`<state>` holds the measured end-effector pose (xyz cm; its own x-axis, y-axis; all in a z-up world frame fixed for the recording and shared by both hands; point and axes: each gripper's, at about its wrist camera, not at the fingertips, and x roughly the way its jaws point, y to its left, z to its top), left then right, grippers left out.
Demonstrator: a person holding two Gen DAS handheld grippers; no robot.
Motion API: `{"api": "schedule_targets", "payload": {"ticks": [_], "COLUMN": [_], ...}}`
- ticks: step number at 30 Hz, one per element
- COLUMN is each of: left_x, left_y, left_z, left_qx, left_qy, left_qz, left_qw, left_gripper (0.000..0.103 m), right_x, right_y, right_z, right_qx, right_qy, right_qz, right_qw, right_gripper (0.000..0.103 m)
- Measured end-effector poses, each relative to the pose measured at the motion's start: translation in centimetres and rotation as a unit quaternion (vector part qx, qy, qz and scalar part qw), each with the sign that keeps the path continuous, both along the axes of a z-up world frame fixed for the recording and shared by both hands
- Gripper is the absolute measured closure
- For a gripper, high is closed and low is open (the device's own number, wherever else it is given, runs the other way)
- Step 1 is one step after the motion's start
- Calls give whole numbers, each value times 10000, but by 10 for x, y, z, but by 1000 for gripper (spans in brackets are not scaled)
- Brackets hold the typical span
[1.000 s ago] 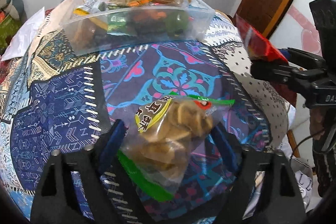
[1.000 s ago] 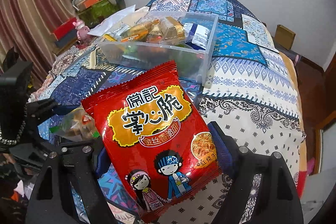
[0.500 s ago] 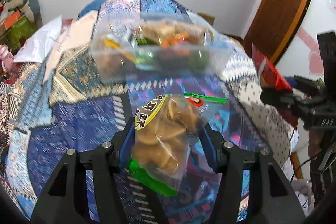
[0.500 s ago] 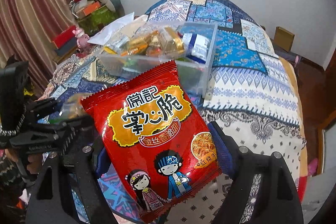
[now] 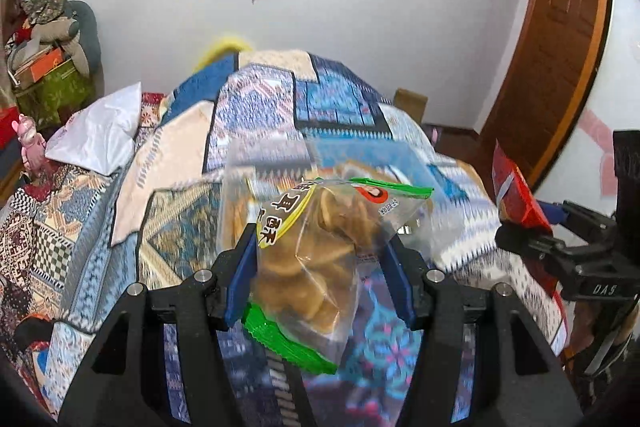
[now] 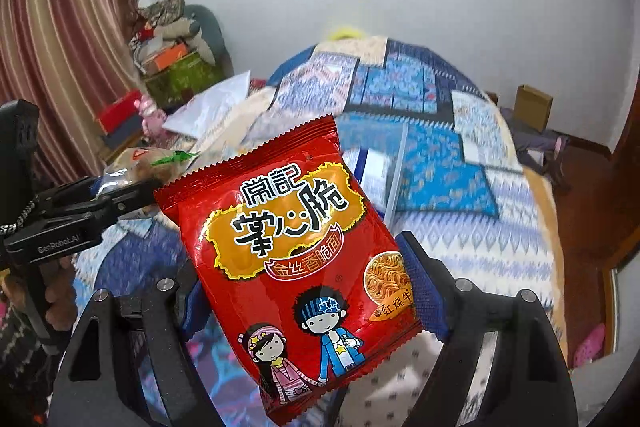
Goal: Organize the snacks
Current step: 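Carry both bags over the clear box and release them inside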
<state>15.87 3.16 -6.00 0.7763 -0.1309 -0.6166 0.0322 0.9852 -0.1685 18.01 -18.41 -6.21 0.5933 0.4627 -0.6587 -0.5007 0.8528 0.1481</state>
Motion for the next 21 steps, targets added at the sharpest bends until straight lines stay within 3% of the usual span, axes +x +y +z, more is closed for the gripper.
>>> {"api": "schedule_targets", "payload": {"ticks": [9, 21], "left_x": [56, 118], "left_y": [14, 19], "left_z": [-2, -41], "left_qx": [-74, -190], "left_qy": [14, 432], "left_qz": [185, 349], "left_qw": [9998, 9983], "left_gripper": [45, 45], "right_x": [52, 108], "right_y": [25, 47], "right_z": [0, -27], "right_qx": [131, -152], "right_qy": [-44, 148], "right_qz": [-98, -368], "right_qw": [9999, 9991], "right_gripper": [24, 23]}}
